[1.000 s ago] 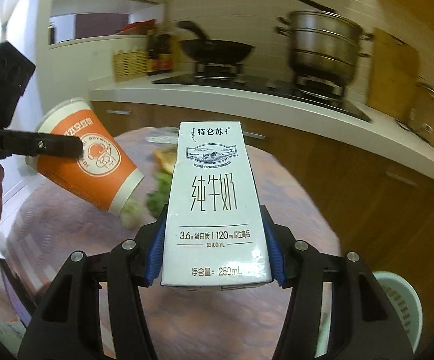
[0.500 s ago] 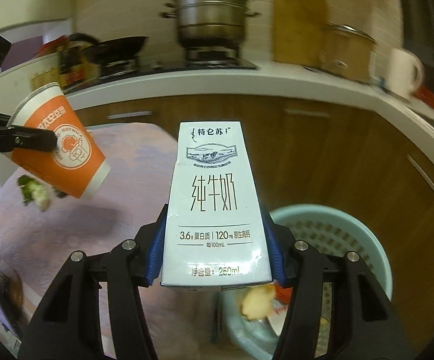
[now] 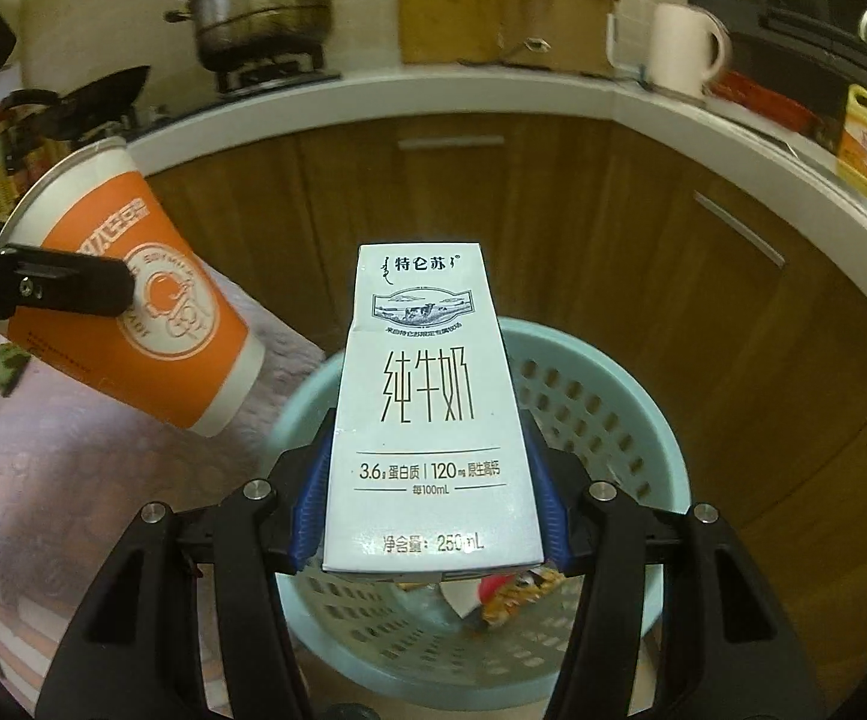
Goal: Collect trash
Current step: 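Carry the cup and milk carton over the blue basket and open both grippers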
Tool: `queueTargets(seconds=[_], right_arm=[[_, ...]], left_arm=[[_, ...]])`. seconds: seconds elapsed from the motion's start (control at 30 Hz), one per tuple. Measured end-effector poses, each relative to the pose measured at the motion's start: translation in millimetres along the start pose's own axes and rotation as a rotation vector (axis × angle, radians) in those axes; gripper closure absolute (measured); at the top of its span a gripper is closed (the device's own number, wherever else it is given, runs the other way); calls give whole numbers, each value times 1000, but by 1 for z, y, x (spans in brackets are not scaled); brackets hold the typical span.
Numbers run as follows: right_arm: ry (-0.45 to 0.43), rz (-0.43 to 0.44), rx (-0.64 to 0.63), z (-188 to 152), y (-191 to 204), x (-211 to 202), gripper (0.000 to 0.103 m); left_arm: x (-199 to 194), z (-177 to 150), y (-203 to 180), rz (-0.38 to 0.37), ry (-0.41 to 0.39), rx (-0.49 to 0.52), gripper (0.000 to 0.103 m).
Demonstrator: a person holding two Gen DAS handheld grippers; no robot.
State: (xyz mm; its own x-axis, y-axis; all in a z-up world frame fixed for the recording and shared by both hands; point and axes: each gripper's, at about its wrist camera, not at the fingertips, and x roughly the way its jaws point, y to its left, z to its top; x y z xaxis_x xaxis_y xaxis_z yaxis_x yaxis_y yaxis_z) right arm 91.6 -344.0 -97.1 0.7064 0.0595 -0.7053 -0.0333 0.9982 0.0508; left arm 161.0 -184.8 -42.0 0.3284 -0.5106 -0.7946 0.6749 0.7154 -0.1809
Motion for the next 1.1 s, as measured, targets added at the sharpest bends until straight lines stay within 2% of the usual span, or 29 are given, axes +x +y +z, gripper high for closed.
queueTargets(seconds=[0.2, 0.27, 0.3, 0.33, 0.4, 0.57, 0.7, 1.0, 1.1], right_arm=[[57, -41, 55, -8, -23, 16, 50], [73, -48, 70, -10, -29, 20, 50], [85, -54, 75, -12, -31, 23, 49], [94, -63, 79, -14, -34, 25, 49], [109, -72, 88, -18, -38, 29, 43], [116, -61, 105, -20, -40, 29, 42], [75, -28, 87, -11, -25, 18, 42], [-53, 79, -27, 22, 44, -18, 42], [-95, 147, -52, 31, 70, -29, 42]], left_arm=[[31, 14, -11, -25, 34, -3, 96], [40, 16, -11, -12, 37, -11, 84], [44, 17, -12, -17, 44, -13, 71], [48, 18, -12, -23, 49, -18, 62], [52, 18, -13, -18, 55, -25, 52], [46, 15, -11, -17, 53, -18, 51], [23, 11, 0, 2, 6, -30, 47], [-50, -9, 27, 78, -130, -22, 46], [-84, -22, 35, 115, -191, -26, 39]])
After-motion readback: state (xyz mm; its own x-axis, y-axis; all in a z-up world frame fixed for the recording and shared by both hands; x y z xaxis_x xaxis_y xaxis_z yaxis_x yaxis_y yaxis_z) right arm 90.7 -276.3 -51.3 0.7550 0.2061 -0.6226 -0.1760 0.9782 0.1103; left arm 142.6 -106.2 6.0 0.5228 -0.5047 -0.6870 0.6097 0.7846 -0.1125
